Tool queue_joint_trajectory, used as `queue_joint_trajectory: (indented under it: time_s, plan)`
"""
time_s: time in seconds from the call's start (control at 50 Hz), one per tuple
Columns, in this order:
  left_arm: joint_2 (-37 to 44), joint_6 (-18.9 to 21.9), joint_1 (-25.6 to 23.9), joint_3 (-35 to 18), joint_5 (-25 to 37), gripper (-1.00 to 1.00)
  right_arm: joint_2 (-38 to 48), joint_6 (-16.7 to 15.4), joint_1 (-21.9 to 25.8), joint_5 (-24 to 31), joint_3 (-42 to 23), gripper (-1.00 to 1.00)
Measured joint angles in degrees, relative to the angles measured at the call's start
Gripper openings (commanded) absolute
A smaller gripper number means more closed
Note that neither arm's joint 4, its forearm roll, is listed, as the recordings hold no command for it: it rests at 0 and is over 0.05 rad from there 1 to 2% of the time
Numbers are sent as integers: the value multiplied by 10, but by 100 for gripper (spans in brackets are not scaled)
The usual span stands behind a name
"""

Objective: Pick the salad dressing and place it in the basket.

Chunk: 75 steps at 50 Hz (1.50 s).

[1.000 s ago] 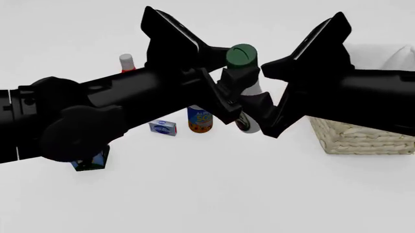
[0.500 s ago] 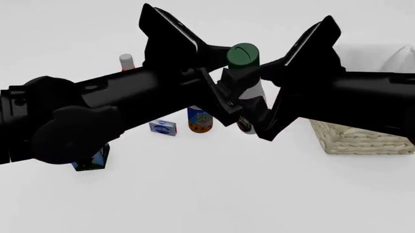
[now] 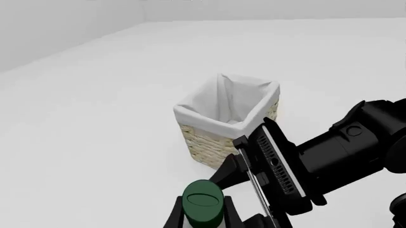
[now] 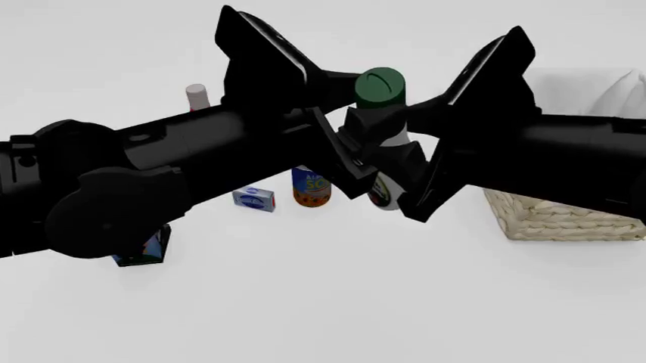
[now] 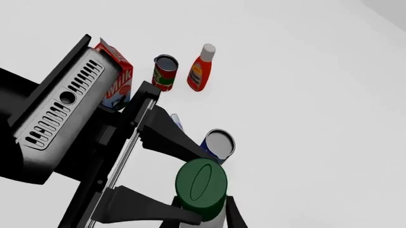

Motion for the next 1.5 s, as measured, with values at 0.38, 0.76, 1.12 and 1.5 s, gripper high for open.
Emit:
queue_joint_trajectory:
  time_s: [0.38,0.76,1.12,1.5]
  plan:
    - [-66,-61,29,-31,45,100,-5,-4,5,-3,11,-100]
    - [-287,-124,158,-44,129,100,-19,8,9,-11,22,-100]
    - [-531,-149,357,87,163,100,-47,15,5,-6,24,-100]
    - [-719,-151,493,259,177,100,-92,20,-12,14,19,-100]
